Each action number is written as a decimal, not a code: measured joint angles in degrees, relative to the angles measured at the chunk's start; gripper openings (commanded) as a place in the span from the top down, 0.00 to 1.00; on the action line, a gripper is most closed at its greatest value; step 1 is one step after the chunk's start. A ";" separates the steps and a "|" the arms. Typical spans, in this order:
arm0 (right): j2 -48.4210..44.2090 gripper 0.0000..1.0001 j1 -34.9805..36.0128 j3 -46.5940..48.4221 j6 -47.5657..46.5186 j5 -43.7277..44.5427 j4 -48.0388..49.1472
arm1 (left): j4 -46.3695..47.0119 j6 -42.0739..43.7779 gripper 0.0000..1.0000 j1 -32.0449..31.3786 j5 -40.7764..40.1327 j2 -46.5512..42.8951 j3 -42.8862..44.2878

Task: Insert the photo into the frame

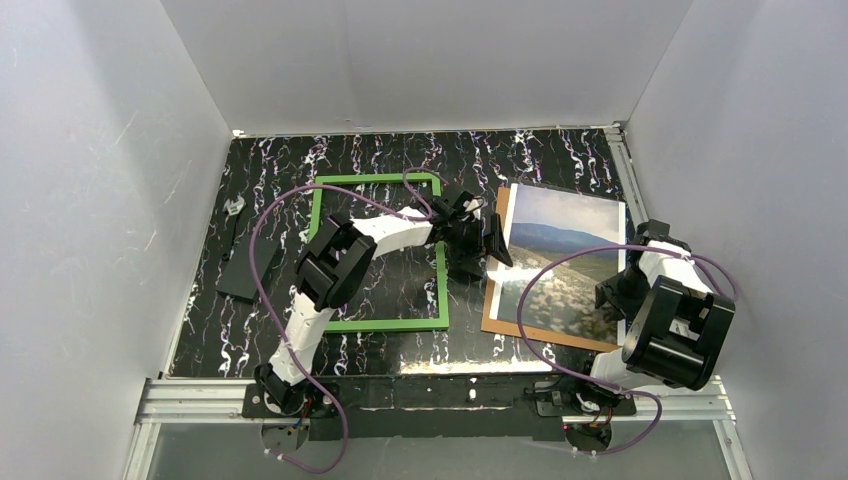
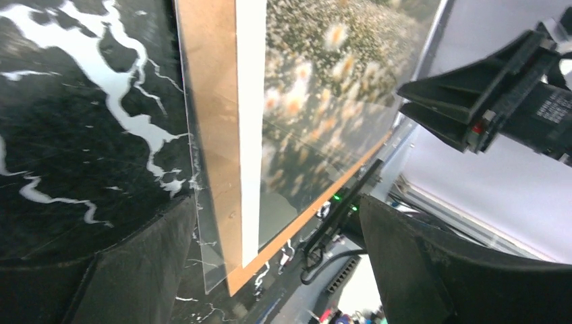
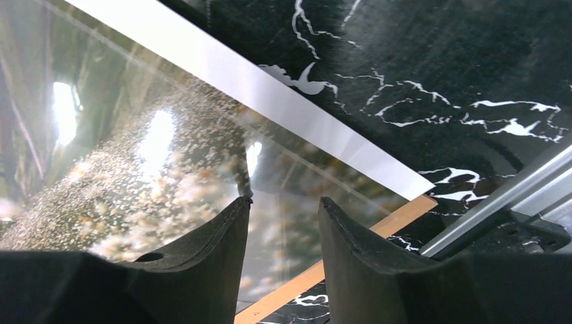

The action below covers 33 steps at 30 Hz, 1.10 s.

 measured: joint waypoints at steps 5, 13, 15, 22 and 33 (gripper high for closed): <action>0.20 0.52 -0.02 0.00 -1.36 -2.45 1.18 | 6.80 -2.73 0.20 0.02 4.15 -0.02 -3.63; 1.07 0.54 -0.02 -0.09 -3.32 -5.99 2.56 | 10.10 -4.09 0.55 0.02 5.29 -0.72 -5.86; 1.09 0.55 -0.02 -0.11 -3.63 -6.95 2.71 | 10.84 -4.24 0.62 0.02 5.44 -1.44 -6.25; 1.09 0.55 0.07 -0.83 -5.35 -11.72 4.81 | 11.52 -3.93 0.61 0.02 5.75 -4.02 -7.50; -3.56 0.26 5.79 2.86 -7.48 -8.17 0.83 | -4.57 7.30 0.29 -0.20 -1.55 -10.19 -8.87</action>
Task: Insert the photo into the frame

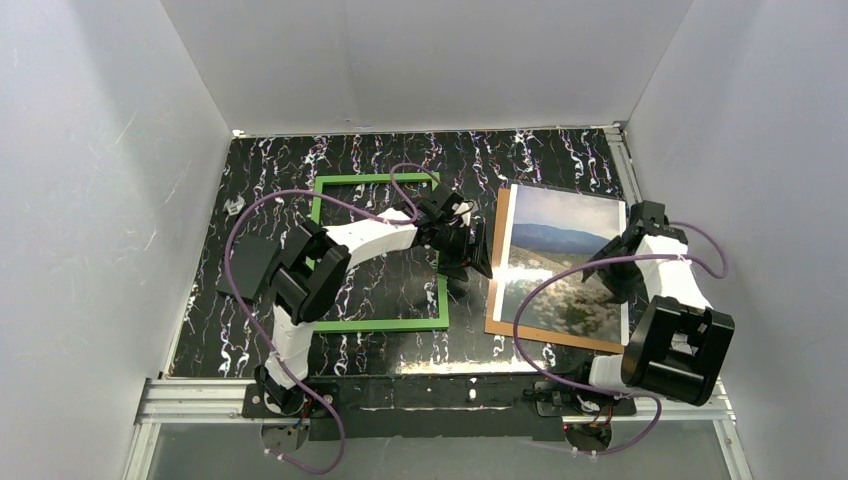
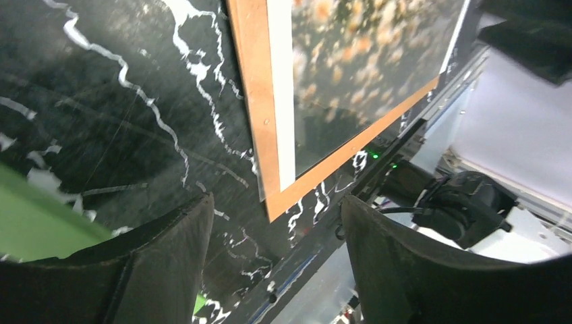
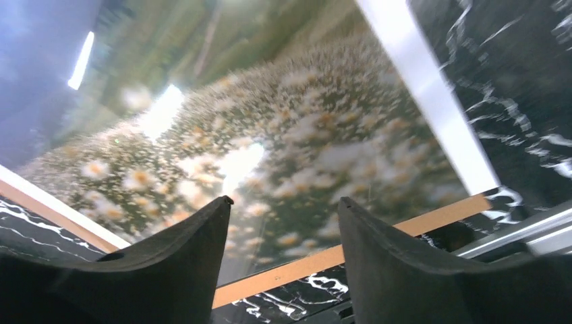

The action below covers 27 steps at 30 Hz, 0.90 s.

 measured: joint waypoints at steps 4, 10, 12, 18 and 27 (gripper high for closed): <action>-1.90 0.18 0.26 5.79 -1.75 4.11 -1.92 | -4.76 3.93 0.23 -0.76 -3.52 -2.95 -0.15; 0.85 0.02 0.20 10.29 -3.63 12.26 -3.65 | -8.09 6.99 0.14 -2.56 -6.47 -4.35 -0.15; 2.36 0.02 0.02 10.29 -4.00 13.88 -3.98 | -8.81 7.30 0.06 -2.84 -6.84 -4.35 -0.15; 3.74 0.02 -2.34 10.38 -5.05 15.56 -4.31 | -9.05 7.15 0.02 -2.84 -7.89 -4.33 -0.13; 12.28 0.03 -9.18 11.02 -7.06 9.38 -1.77 | -6.58 4.28 0.02 -2.82 -7.80 -4.33 -0.15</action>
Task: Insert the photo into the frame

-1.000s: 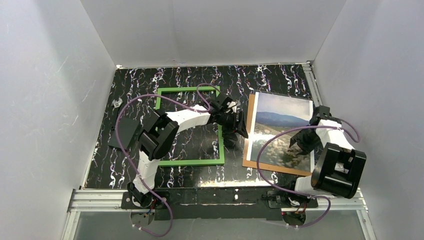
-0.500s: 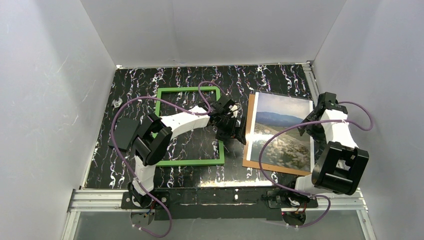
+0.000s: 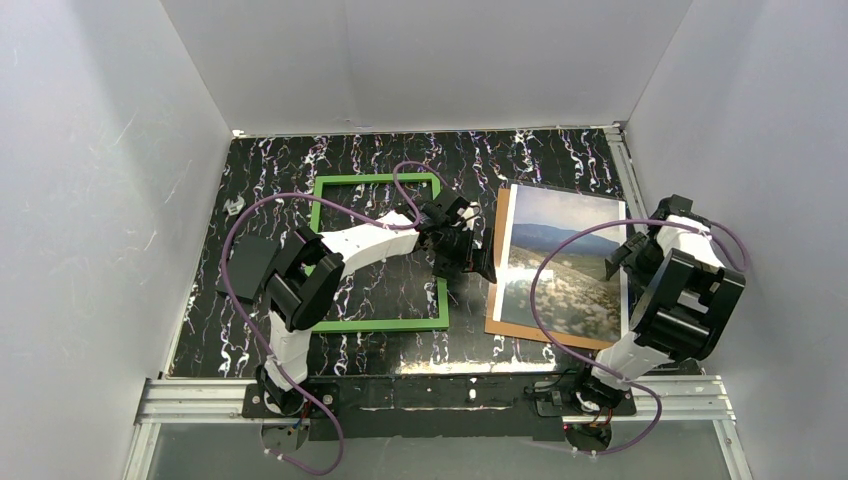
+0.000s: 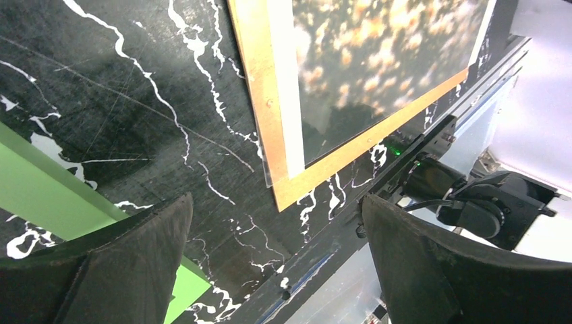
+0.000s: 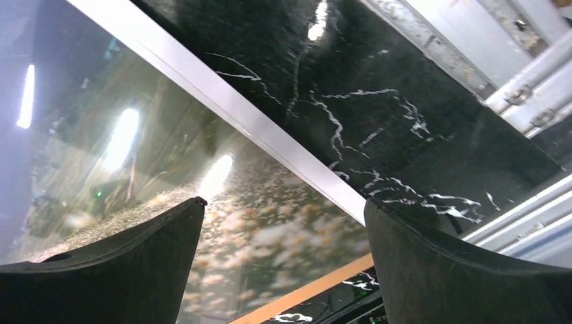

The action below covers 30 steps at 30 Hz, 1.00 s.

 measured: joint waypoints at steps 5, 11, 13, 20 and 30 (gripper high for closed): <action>2.03 0.03 -1.03 0.00 -1.40 -5.09 2.95 | 2.64 -1.38 0.02 0.02 1.77 0.00 -0.42; 5.35 0.03 -1.70 0.00 -2.58 -7.48 5.35 | 4.09 -1.88 0.02 0.02 2.97 -0.20 -1.90; 6.38 0.04 -1.77 0.00 -2.73 -8.07 6.01 | 4.00 -2.03 0.02 0.02 3.02 -0.42 -2.25; 7.28 0.06 -2.12 -0.15 -3.80 -11.45 7.13 | 5.03 -3.56 0.02 0.46 2.97 -1.27 -2.25; 6.16 0.08 -1.55 -1.22 -4.74 -17.33 7.63 | 5.03 -5.77 0.05 2.95 1.97 0.11 -0.24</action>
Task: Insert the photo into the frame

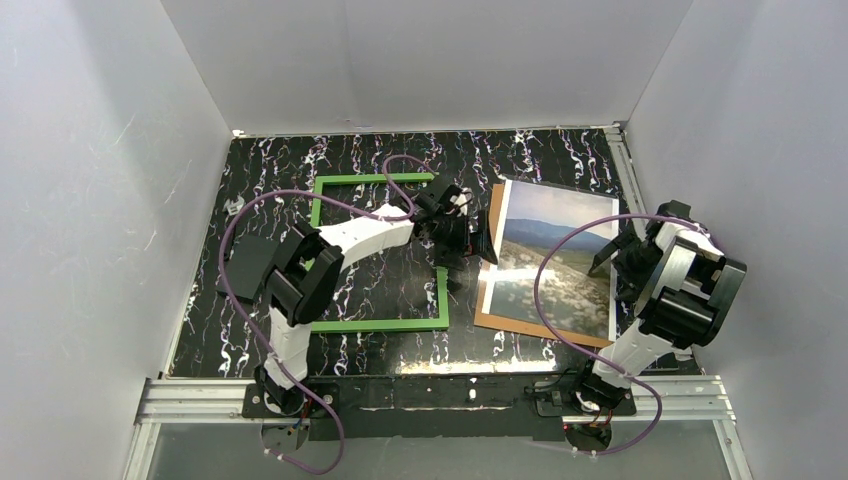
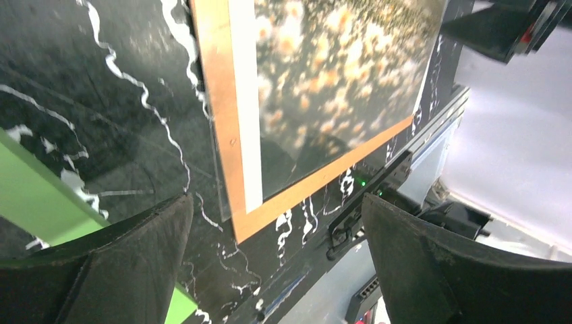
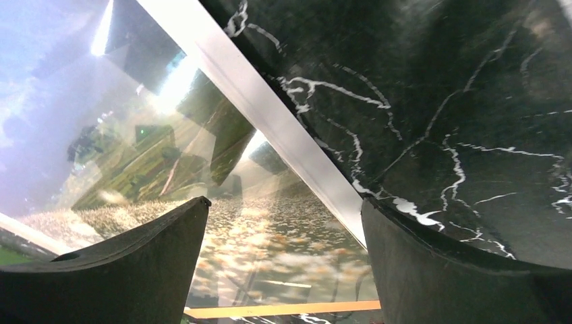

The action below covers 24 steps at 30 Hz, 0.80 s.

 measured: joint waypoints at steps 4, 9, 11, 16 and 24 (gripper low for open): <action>-0.61 0.09 0.74 -0.79 -0.44 -2.08 0.13 | 0.48 -0.83 0.08 0.61 -0.07 3.67 4.09; -1.18 0.09 1.60 -1.60 -0.55 -3.89 0.39 | 1.31 -1.73 0.09 0.61 -0.39 8.22 5.22; -1.42 0.09 2.34 -1.95 -0.55 -4.39 0.39 | 1.20 -2.03 0.10 0.59 -1.01 9.20 4.74; -1.84 0.09 3.98 -2.49 -0.57 -5.29 0.39 | 2.32 -2.75 0.16 0.61 -0.90 9.25 4.22; -2.97 0.10 4.72 -3.54 -0.85 -6.08 1.27 | 7.45 -5.05 0.18 1.36 0.83 7.91 0.31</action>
